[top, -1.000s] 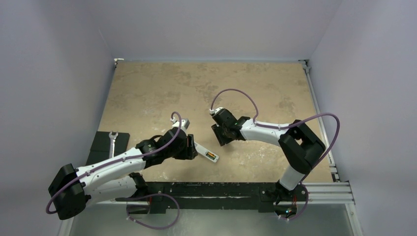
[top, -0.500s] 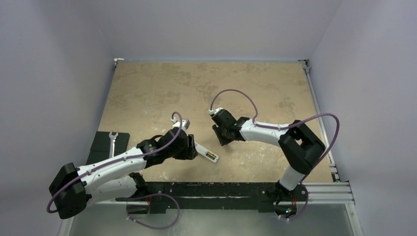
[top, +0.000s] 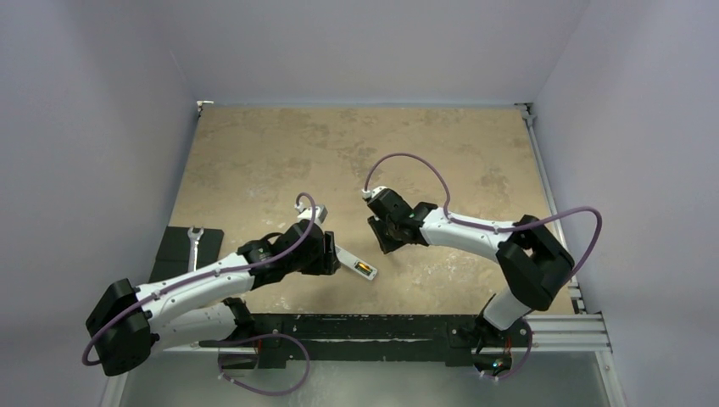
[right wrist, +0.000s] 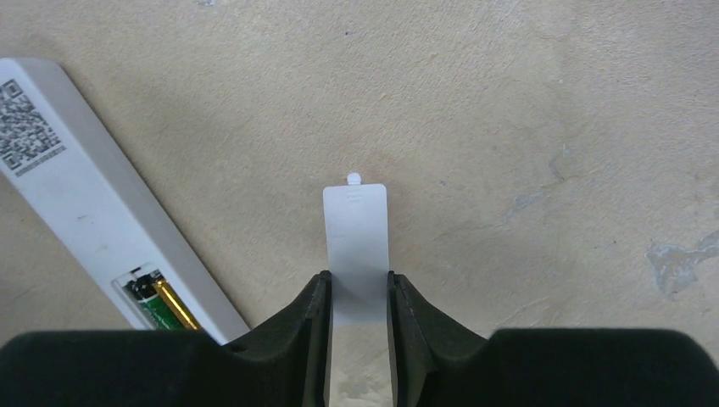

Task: Load the batteries into the remote control
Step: Pick up the battery cover at the center of the board.

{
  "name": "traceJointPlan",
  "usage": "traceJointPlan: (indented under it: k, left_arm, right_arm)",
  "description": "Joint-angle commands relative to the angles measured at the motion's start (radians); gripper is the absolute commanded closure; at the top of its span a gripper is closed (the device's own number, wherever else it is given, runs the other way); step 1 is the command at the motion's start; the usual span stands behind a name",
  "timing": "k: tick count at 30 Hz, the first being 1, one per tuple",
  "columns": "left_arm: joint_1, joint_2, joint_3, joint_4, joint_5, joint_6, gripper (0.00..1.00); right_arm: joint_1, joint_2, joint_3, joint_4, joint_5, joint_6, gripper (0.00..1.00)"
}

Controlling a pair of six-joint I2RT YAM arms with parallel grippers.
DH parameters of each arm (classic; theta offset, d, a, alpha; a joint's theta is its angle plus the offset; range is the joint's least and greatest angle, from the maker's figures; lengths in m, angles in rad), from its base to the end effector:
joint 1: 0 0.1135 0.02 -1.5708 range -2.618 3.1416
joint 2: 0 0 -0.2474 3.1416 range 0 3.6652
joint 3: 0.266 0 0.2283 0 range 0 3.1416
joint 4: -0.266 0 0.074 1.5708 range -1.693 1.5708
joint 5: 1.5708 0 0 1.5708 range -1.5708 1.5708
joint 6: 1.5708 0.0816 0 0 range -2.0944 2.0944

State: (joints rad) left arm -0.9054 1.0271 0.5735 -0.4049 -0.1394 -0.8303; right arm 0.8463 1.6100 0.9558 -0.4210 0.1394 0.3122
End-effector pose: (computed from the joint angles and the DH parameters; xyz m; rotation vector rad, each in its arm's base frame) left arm 0.1432 -0.1641 0.1655 0.0291 2.5144 -0.6000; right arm 0.2170 0.2281 0.1381 -0.6528 2.5630 0.2117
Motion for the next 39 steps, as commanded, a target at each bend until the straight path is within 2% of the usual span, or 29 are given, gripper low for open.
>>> traceJointPlan:
  k: [1,8,22,39]
  left_arm:
    - [0.0,0.011,-0.001,0.034,-0.03,-0.007,0.48]
    - [0.036,0.023,0.019,0.032,-0.033,0.023,0.48]
    - [0.201,0.058,0.02,0.099,0.018,0.103,0.49]
    - [0.295,0.136,-0.04,0.274,0.163,0.13,0.53]
  right_arm:
    - [0.031,-0.063,0.002,-0.043,0.023,0.013,0.88]
    - [0.069,-0.116,0.013,-0.09,0.036,0.007,0.88]
    - [0.174,-0.157,0.046,-0.148,0.033,-0.032,0.89]
    - [0.262,-0.119,0.071,-0.121,-0.004,-0.106,0.87]
